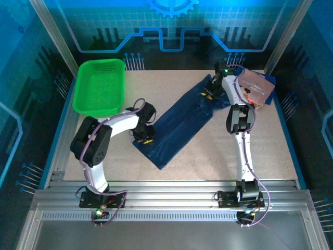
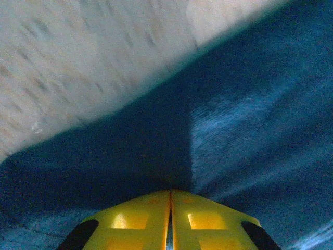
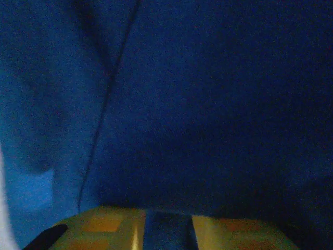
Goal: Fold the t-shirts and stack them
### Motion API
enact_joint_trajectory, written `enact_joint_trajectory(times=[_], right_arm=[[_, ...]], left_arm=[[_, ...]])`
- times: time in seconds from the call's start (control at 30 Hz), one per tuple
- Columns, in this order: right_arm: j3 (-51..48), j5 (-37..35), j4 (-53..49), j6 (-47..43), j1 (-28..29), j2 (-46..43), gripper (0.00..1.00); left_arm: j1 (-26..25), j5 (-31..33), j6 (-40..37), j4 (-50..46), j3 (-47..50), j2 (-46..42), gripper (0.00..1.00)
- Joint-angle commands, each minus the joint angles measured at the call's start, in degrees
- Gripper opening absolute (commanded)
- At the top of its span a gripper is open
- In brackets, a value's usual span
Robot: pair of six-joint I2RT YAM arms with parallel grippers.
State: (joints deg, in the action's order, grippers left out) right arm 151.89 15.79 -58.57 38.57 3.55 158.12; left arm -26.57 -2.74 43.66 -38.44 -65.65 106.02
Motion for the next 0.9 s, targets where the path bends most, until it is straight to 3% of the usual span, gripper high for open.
enact_joint_trajectory(times=[0.0,0.1,0.2,0.37,0.53,0.63,0.73,0.8,0.87], right_arm=[[2.0,15.8,14.7,7.1,0.9,8.9,0.38],[10.0,20.1,21.0,12.9,1.5,14.4,0.42],[6.4,23.7,34.0,20.4,2.3,15.2,0.49],[9.5,25.3,45.1,27.7,4.2,19.2,0.61],[9.8,27.5,53.4,32.5,5.0,18.0,0.71],[9.7,31.3,49.1,29.1,5.0,12.0,0.75],[8.5,29.5,24.5,12.3,5.2,0.9,0.78],[-0.3,25.7,12.3,2.4,5.0,-10.3,0.80],[-14.7,22.4,8.0,-3.7,5.0,-23.0,0.81]], left_arm=[[-3.4,-4.0,3.1,-7.6,3.1,1.2,0.12],[-4.8,-7.3,3.8,-6.1,4.4,0.9,0.13],[-6.3,-11.5,3.9,-3.1,4.5,0.9,0.15],[-8.7,-19.3,2.5,0.0,0.3,3.7,0.17],[-11.2,-26.9,2.3,7.4,-0.2,-0.3,0.21],[-11.7,-26.5,0.2,6.0,1.8,-6.6,0.23],[-9.8,-25.0,-0.5,4.5,6.3,-16.4,0.32],[-7.3,-21.9,-0.7,2.1,9.0,-23.5,0.43],[-4.5,-19.3,-1.2,0.2,11.5,-28.6,0.56]])
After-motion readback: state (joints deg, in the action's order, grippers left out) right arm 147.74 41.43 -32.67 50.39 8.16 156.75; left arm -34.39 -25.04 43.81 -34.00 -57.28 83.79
